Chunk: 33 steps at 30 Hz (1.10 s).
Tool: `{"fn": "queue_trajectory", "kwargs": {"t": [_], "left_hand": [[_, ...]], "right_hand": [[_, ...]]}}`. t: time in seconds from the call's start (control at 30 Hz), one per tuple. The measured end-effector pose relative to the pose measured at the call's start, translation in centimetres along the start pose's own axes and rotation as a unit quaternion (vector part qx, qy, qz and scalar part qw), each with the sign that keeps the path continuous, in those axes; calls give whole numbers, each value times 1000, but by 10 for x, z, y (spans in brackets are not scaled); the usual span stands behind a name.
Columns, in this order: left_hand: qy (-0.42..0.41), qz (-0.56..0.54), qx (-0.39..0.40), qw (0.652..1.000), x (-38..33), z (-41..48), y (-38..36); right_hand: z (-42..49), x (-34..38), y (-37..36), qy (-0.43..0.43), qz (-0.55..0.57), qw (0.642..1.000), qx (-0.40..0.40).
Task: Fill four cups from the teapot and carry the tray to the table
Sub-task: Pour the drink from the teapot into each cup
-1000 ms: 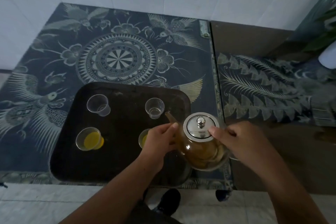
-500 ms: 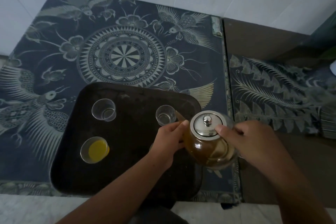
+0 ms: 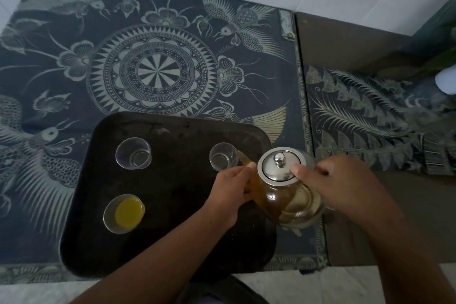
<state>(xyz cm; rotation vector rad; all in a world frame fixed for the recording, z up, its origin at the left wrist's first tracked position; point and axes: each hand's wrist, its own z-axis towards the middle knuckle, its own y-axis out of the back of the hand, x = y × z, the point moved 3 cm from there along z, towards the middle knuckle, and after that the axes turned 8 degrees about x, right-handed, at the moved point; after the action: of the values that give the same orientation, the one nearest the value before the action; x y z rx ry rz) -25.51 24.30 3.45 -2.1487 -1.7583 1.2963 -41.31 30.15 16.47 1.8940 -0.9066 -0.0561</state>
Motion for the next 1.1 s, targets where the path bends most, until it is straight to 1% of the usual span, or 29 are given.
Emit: {"fn": "queue_trajectory", "kwargs": {"t": [0.23,0.6,0.87,1.1], "left_hand": [[14,-31,11,999,3,1,3],[29,-60,22,998,2,5,5],[35,-66,28,997,4,7,6],[38,-79,25,996,6,9,9]], "right_hand": [[4,7,0,-13,-12,1000,22],[7,23,3,-25,-61,998,7],[10,30,5,-33,-93,995,16],[11,35,6,-39,-100,994,24]]}}
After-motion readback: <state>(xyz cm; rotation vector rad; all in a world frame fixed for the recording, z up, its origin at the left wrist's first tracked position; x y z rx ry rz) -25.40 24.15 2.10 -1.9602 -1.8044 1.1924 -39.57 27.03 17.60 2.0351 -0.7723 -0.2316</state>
